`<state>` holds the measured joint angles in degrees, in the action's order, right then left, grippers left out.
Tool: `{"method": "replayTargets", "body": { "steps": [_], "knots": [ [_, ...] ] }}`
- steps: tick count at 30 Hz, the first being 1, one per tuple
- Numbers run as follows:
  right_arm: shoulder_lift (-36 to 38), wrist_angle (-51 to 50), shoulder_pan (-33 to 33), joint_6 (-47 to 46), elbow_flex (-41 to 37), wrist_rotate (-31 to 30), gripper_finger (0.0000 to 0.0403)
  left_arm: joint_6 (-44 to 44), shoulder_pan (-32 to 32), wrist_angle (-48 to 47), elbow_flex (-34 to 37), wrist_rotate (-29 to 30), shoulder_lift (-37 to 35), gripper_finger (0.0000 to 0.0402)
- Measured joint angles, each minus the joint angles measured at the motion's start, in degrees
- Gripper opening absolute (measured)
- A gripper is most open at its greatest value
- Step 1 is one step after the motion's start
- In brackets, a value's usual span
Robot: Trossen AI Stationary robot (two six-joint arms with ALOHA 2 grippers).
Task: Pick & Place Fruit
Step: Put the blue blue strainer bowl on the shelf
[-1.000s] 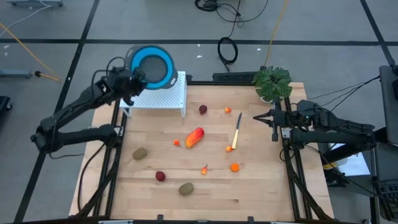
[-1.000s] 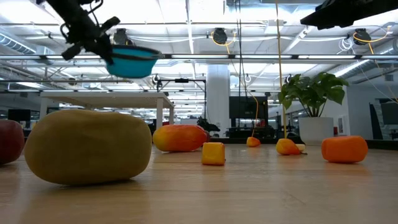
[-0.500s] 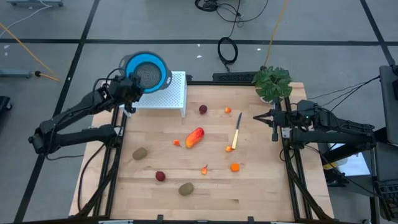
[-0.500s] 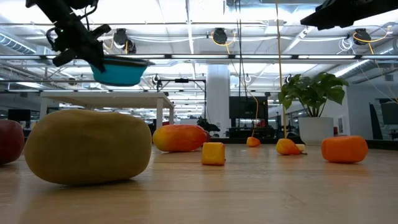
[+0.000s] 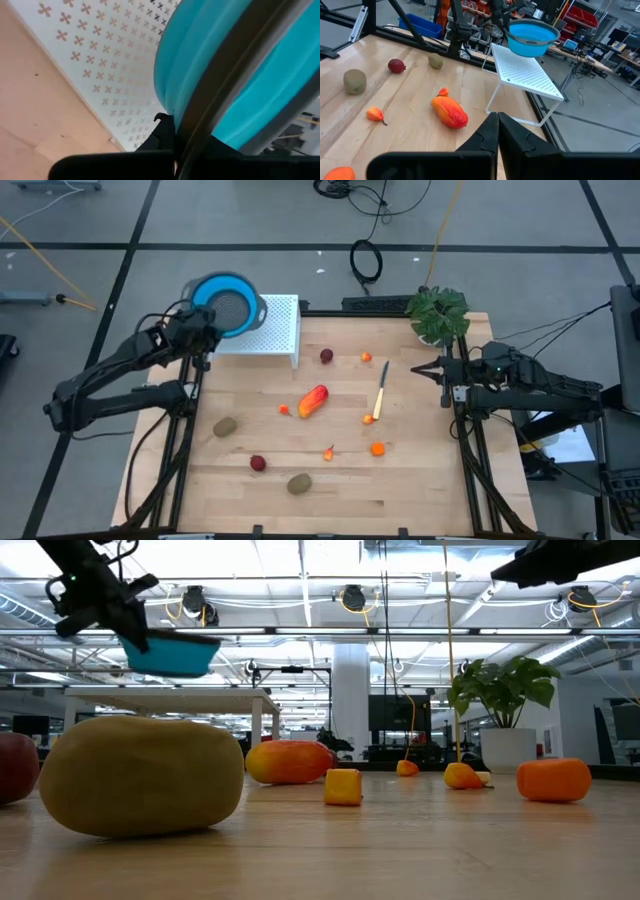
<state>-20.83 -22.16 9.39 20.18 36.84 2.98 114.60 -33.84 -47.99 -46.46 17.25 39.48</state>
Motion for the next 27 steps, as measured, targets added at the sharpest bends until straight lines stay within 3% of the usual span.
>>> {"method": "replayTargets", "body": {
  "steps": [10,27],
  "knots": [
    [0.0,-0.5,0.0,-0.5,0.0,0.0,0.0000,5.5,2.5,-8.4,0.0,-0.5,-1.4,0.0004],
    [0.0,-0.4,0.0,-1.0,0.0,-0.4,0.0000,6.1,2.4,-10.1,0.0,0.6,-2.0,0.0005]
  ]
}}
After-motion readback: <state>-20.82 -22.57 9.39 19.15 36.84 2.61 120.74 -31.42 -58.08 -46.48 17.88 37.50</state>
